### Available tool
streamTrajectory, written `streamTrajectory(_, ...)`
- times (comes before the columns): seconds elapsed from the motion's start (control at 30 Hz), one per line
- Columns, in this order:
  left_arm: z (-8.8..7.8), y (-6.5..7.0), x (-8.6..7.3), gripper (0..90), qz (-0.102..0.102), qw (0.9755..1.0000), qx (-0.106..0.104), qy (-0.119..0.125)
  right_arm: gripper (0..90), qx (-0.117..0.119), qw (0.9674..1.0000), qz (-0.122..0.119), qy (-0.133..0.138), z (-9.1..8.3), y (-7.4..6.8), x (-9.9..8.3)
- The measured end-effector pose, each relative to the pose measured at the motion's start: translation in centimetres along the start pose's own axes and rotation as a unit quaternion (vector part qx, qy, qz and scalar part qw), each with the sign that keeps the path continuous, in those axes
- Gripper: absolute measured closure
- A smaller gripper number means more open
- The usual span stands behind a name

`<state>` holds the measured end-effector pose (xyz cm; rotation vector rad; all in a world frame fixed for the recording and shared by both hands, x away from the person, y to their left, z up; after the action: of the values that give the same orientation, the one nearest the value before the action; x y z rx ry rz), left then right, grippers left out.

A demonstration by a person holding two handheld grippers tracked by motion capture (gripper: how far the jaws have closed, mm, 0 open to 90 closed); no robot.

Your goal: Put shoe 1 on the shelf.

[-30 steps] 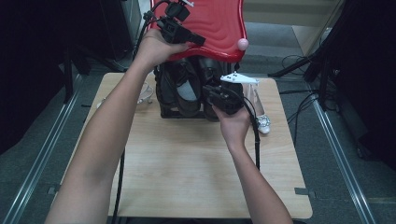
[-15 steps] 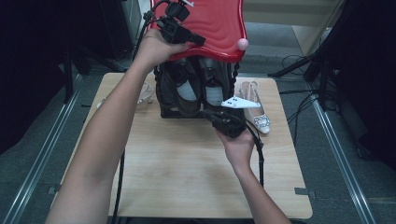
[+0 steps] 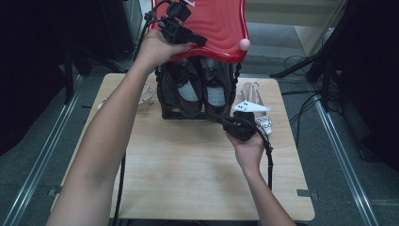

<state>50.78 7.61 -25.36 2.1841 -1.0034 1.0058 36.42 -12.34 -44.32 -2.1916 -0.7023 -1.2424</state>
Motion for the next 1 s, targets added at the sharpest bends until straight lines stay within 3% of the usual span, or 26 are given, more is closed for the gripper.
streamTrajectory(0.73,0.0,-0.1,0.0,89.7,-0.002,1.0000,-0.001,0.001,90.0,-0.032,0.9992,0.020,0.016,1.7,2.2,2.6)
streamTrajectory(1.0,0.0,-0.1,0.0,89.7,-0.003,1.0000,-0.001,0.001,90.0,-0.064,0.9975,0.025,0.017,2.8,3.6,4.0)
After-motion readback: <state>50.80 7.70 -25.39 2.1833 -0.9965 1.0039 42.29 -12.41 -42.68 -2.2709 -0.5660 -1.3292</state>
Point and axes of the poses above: each handheld gripper's, and its own axes: z roughly forward along the jaws, x roughly out of its top, y roughly to its right, the point moved 3 cm from there along z, roughly forward along the jaws, and after that the axes turned 1 degree about y, right-handed, at the moved point
